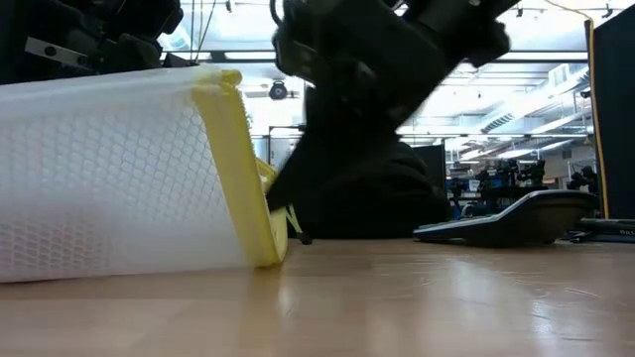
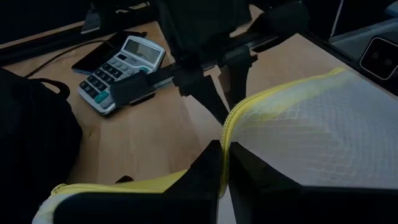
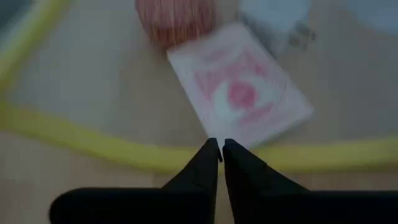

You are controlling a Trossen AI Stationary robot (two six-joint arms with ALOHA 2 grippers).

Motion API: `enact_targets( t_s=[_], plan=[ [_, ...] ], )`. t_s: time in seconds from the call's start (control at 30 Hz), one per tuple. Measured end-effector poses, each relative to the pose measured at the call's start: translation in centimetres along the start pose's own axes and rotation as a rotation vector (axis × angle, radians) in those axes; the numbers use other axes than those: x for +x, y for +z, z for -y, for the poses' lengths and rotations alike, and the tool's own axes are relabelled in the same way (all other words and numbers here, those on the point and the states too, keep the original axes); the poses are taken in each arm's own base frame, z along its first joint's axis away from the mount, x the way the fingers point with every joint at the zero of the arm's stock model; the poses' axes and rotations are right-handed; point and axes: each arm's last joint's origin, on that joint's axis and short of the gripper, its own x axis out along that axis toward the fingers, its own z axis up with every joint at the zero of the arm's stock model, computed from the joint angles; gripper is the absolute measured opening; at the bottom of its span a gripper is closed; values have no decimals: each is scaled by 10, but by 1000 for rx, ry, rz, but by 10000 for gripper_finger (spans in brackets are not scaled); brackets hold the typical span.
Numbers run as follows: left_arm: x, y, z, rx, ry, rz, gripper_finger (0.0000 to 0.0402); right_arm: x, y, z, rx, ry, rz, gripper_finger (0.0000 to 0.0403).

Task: Unpack backpack
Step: Put the game card into the yellow zip bag

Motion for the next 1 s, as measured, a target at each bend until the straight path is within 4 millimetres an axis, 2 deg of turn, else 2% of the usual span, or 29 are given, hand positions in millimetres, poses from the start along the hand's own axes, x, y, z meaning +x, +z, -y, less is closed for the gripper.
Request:
enact_targets(
  t_s=[0.13,0.23,0.4,0.53,0.7,1.0],
  plan=[
    [0,0,0,0,0,1,0,1,11,9,-6,35,76,1],
    [0,0,0,0,0,1,0,1,10,16,-20,16,54,1],
    [0,0,0,1,-1,-2,0,-21,12,22,-43,-101,-61,0],
    [0,0,0,2,0,0,0,-29,15,15,-37,-107,-59,0],
    [0,0,0,2,1,1,0,-18,3,7,-55,-88,-101,0],
    [0,1,0,-2,9,7,0,11,-4,19,-40,-25,-47,0]
  ],
)
